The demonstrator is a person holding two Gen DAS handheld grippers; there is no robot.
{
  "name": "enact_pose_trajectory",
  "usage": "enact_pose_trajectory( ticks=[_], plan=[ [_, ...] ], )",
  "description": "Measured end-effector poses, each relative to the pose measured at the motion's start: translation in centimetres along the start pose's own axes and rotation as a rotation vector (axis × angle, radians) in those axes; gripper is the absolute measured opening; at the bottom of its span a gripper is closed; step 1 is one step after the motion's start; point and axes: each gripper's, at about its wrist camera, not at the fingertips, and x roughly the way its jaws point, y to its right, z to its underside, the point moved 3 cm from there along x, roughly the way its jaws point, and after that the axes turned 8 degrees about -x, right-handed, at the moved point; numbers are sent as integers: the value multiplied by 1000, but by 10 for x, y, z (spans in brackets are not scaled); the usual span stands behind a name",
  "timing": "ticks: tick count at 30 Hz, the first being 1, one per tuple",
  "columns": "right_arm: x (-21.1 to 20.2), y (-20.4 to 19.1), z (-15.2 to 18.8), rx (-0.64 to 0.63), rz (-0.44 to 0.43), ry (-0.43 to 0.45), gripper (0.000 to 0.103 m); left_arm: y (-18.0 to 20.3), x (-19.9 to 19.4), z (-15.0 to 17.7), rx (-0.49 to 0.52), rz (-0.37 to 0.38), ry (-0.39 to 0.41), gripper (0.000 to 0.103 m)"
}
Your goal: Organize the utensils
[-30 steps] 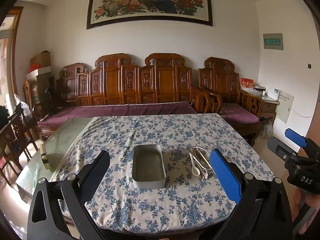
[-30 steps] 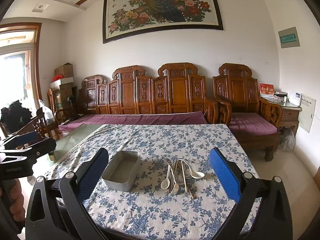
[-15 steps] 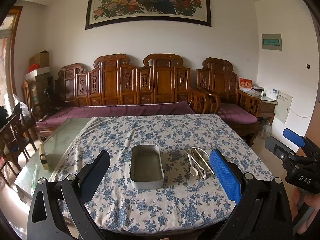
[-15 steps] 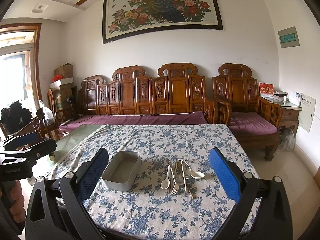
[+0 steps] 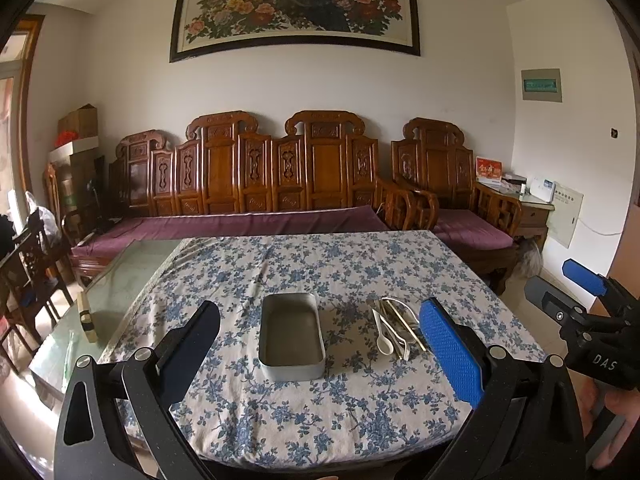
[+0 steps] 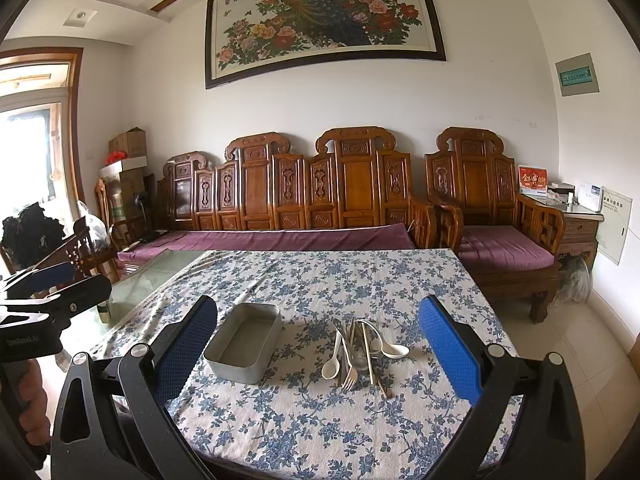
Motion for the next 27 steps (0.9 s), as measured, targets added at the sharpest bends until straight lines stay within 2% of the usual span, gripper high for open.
enact_pose_trajectory(
  ticks=[27],
  plan=[
    [0,-1,0,-1,2,-8,101,2,3,4,-4,10,-15,97]
  ],
)
